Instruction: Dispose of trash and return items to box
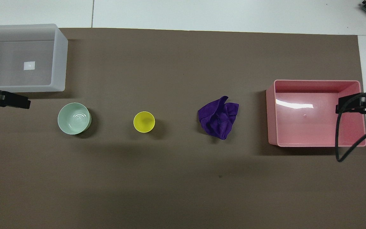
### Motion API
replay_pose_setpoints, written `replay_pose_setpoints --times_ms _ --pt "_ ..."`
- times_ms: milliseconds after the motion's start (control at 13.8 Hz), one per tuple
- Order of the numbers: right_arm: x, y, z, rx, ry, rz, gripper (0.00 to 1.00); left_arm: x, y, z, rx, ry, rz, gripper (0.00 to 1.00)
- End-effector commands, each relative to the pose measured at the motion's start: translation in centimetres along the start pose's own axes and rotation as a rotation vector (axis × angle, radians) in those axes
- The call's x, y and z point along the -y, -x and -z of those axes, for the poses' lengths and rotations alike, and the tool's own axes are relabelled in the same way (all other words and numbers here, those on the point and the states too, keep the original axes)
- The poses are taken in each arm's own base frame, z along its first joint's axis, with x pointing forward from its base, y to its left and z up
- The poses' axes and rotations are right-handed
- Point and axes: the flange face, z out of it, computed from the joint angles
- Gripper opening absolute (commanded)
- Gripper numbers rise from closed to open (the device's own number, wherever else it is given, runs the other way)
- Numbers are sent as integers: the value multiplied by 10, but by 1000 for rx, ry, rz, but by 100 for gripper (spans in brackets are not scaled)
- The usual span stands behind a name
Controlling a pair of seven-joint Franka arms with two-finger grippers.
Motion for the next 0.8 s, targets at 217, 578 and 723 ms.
replay_pose_setpoints --times_ms 217,578,723 --pt "-5 5 0 12 -22 16 100 2 9 4 13 -13 -1 100" --pt "-5 5 0 12 -22 16 100 1 6 1 -8 -16 52 100" --pt "-5 5 0 12 -22 15 100 2 6 -10 -14 -17 55 100"
